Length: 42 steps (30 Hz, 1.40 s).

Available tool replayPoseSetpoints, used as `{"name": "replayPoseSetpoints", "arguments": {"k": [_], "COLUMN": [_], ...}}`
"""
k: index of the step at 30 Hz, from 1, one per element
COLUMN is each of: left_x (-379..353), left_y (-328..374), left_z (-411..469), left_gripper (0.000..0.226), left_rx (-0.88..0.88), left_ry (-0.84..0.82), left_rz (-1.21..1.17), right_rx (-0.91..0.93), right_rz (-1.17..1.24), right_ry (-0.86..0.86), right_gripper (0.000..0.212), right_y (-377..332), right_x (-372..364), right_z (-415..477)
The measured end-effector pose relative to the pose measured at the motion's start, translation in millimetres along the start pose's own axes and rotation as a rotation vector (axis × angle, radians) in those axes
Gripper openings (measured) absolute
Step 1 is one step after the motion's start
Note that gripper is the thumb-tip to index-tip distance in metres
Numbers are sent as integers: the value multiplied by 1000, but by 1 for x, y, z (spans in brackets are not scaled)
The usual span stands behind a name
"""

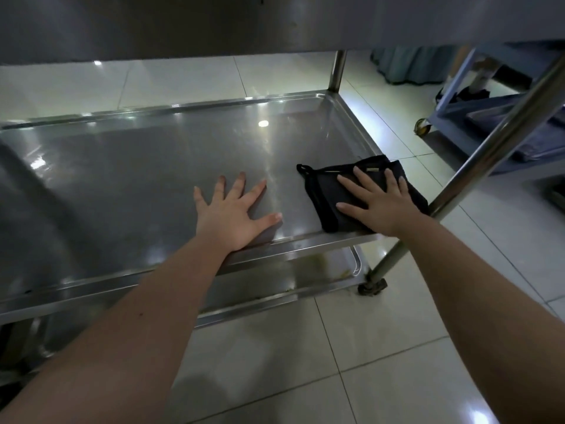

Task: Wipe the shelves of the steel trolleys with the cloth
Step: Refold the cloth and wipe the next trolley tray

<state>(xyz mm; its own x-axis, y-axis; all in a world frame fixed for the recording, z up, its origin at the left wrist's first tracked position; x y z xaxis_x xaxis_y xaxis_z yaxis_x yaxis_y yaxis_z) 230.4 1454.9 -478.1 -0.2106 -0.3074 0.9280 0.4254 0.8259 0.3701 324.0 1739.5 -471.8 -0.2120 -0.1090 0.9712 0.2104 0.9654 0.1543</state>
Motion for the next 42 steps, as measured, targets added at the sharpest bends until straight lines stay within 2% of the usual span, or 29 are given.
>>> {"name": "replayPoseSetpoints", "arguments": {"k": [4, 8, 12, 17, 20, 22, 23, 25, 27, 30, 34, 40, 42], "left_x": [-1, 7, 25, 49, 50, 46, 41, 22, 0, -17, 0, 56, 66], "left_y": [1, -1, -6, -18, -9, 12, 26, 56, 76, 80, 39, -120, -145], "left_z": [0, 2, -9, -32, -41, -39, -35, -26, -19, -16, -11, -28, -41], "left_gripper": [81, 55, 51, 54, 55, 54, 54, 53, 54, 70, 81, 82, 81], "left_rx": [-16, 9, -60, -166, -176, -192, -194, -160, -59, 33, 49, 205, 216], "left_ry": [-23, 16, 110, 49, 26, 29, 21, -37, -112, -114, -41, 24, 21], "left_rz": [0, -216, -418, -233, -183, -134, -120, -107, -100, -11, 23, 37, 37], "right_rx": [-96, -43, 3, -5, 39, -94, -172, -240, -217, -211, -222, -217, -240], "right_rz": [-20, -20, -9, 17, 212, 270, 280, 321, 281, 177, 128, 60, 50], "right_ry": [-29, 15, 21, -38, 51, 207, 219, 124, 49, 73, 64, 37, 9], "right_gripper": [71, 74, 74, 74, 69, 61, 58, 53, 51, 50, 52, 60, 60], "right_y": [-15, -111, -181, -196, -181, -136, -111, -80, -76, -79, -77, -79, -80], "right_x": [2, 15, 25, 29, 40, 50, 50, 38, 22, 10, 8, 6, 7], "right_z": [-7, -13, -20, -26, -27, -23, -21, -20, -22, -23, -20, -17, -17]}}
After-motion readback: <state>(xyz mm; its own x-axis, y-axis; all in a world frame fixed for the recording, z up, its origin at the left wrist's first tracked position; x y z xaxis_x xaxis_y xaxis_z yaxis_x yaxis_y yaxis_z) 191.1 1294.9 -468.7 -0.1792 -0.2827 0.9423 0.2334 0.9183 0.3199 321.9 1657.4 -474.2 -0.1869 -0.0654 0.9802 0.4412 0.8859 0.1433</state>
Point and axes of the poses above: each hand's wrist, its own z-axis towards the middle knuckle, its own x-axis out of the back of the hand, y = z × x, the point moved 5 cm from there along z, towards the middle knuckle, and after that the axes turned 15 degrees about -z, right-handed, at the moved point
